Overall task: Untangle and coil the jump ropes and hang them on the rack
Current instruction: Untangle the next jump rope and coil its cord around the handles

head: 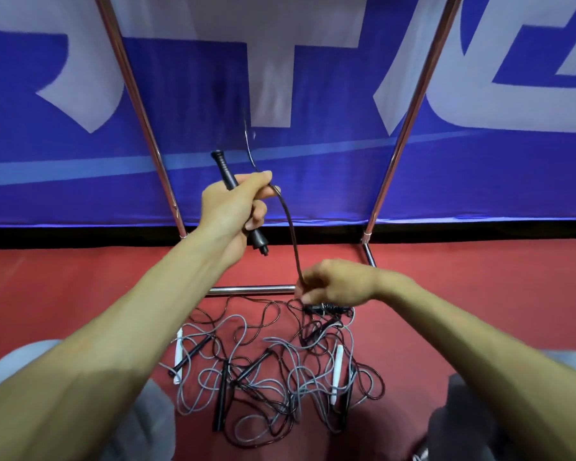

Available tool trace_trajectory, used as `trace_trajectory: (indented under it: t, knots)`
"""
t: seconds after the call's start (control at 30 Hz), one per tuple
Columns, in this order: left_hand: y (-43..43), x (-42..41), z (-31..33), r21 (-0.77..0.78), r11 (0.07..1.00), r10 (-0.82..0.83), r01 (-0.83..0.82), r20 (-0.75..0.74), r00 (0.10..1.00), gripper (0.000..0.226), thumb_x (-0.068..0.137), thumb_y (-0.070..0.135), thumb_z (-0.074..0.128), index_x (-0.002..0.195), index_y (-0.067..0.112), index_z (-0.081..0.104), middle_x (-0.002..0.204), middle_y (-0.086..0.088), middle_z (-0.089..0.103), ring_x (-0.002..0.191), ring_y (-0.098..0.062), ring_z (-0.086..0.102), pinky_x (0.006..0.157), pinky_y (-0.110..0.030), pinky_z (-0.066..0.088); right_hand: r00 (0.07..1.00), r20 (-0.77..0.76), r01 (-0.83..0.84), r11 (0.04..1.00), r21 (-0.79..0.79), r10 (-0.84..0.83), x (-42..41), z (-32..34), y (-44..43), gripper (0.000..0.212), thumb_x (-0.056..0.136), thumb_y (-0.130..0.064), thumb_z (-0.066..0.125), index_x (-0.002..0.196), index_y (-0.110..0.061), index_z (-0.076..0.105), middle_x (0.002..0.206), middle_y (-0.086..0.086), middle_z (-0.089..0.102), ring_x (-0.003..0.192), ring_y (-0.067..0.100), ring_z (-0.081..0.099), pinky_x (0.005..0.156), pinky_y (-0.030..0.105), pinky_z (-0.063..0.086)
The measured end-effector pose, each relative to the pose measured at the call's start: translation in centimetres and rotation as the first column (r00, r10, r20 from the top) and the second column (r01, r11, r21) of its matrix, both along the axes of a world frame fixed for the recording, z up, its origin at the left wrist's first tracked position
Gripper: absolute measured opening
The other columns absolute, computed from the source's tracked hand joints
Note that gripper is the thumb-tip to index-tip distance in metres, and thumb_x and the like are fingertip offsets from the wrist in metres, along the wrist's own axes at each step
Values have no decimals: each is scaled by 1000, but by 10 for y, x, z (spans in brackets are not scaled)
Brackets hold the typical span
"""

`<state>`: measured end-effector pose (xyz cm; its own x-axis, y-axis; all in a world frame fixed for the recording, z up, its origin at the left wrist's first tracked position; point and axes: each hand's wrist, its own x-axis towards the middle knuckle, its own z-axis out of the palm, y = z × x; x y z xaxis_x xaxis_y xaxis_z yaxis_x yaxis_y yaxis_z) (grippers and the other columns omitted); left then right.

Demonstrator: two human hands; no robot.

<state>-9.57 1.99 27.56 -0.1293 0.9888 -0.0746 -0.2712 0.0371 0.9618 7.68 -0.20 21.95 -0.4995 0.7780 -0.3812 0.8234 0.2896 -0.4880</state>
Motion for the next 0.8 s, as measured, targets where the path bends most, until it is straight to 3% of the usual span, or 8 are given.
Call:
trace_trajectory:
  t: [0.1,0.2,0.3,0.4,0.53,0.6,0.67,0.8]
  knots:
    - [1,-5,-2,-17,1000,15,-15,15,1000,13,92,14,65,82,9,60,75,-5,68,35,-7,39,35,-17,26,996,93,-10,994,110,-1,1,-4,3,16,93,-7,49,87,-13,63,88,0,70,67,4,56,66,16,42]
    - [1,-7,-6,-9,1000,12,-13,-57,998,17,100,23,53,100,8,62,84,-7,71,36,-10,43,37,-18,30,967,-172,212,970,122,-190,5,6,6,16,95,-1,45,91,-3,61,78,9,70,58,1,58,62,19,48]
    - [-1,-2,-13,-15,998,-68,67,-227,971,20,103,18,46,109,8,62,91,-8,71,46,-11,58,42,-19,43,694,-578,484,872,-67,-429,9,24,9,15,100,-3,38,105,-6,53,70,8,62,64,17,60,61,32,53]
    - [-7,9,-27,-60,973,-229,224,-399,888,18,102,13,47,109,10,64,103,-12,70,77,-16,68,66,-21,51,383,-774,568,789,-233,-504,14,46,11,17,102,-3,34,115,-8,45,70,10,59,62,20,64,60,40,58]
    - [-17,25,-45,-110,900,-414,421,-515,750,22,97,13,57,117,18,66,112,-2,69,108,-14,64,94,-28,45,254,-846,591,768,-248,-469,25,65,10,24,101,1,31,115,-7,50,69,8,56,62,19,65,56,39,60]
    - [-20,30,-49,-84,881,-429,466,-558,710,27,96,15,59,121,23,66,101,11,68,99,0,63,95,-25,44,225,-853,586,765,-268,-471,29,69,10,26,101,1,31,115,-6,52,69,7,56,61,18,66,53,35,58]
    - [-18,33,-50,-35,888,-387,458,-593,706,26,96,16,60,119,25,68,81,24,62,73,14,55,84,-20,41,163,-851,570,752,-332,-499,32,71,11,25,102,0,33,115,-5,53,72,8,57,62,17,67,54,34,58]
    - [-16,34,-52,-20,900,-334,435,-671,662,17,96,18,58,93,28,72,66,22,59,61,12,51,75,-23,39,48,-849,501,748,-435,-526,31,71,11,22,102,-3,37,116,-1,53,77,11,62,70,23,70,59,40,60]
